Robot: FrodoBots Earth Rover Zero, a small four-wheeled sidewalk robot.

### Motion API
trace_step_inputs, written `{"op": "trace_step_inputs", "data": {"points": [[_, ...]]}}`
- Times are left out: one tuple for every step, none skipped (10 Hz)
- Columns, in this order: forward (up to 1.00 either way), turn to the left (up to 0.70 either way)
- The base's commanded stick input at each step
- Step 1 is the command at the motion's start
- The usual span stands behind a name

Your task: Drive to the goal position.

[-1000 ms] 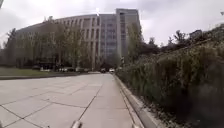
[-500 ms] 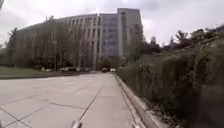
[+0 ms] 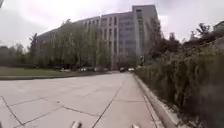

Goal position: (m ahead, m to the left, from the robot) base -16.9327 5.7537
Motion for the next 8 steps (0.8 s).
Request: {"op": "trace_step_inputs", "data": {"points": [[0.7,0.33],[0.7,0.35],[0.7,0.35],[0.7,0.35],[0.7,0.35],[0.7,0.35],[0.7,0.35],[0.7,0.35]]}}
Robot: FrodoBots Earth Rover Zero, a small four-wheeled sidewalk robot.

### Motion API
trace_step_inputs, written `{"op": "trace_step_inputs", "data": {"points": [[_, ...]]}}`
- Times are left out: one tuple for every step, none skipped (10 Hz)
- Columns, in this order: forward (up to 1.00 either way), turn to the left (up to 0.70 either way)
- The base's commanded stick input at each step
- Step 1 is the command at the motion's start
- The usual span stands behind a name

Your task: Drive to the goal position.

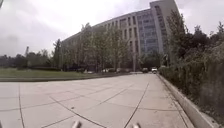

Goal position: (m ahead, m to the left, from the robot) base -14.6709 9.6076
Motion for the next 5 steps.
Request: {"op": "trace_step_inputs", "data": {"points": [[0.7,0.35],[0.7,0.35],[0.7,0.35],[0.7,0.35],[0.7,0.35]]}}
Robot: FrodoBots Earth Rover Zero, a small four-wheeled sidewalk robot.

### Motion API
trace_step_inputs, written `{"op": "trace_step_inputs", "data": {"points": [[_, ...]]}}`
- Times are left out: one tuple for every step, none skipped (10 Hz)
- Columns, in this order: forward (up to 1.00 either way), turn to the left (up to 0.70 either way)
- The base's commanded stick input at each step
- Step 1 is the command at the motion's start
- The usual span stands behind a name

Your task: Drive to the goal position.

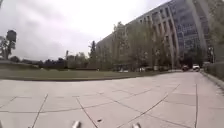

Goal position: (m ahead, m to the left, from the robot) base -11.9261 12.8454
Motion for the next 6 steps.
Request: {"op": "trace_step_inputs", "data": {"points": [[0.7,0.35],[0.7,0.35],[0.7,0.35],[0.7,0.35],[0.7,0.35],[0.7,0.35]]}}
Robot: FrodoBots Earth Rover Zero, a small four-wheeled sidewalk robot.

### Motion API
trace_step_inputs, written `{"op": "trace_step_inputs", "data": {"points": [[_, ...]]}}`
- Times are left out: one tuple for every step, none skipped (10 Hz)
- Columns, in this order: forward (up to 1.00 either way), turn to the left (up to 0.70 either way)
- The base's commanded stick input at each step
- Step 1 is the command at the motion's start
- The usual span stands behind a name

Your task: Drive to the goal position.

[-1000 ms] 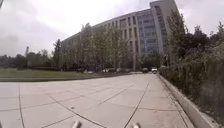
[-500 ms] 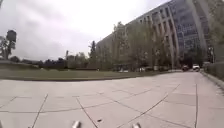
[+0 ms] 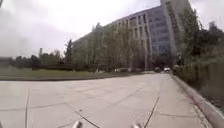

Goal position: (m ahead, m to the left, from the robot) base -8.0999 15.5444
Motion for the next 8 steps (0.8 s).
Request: {"op": "trace_step_inputs", "data": {"points": [[0.7,0.35],[0.7,0.35],[0.7,0.35],[0.7,0.35],[0.7,0.35],[0.7,0.35],[0.7,0.35],[0.7,0.35]]}}
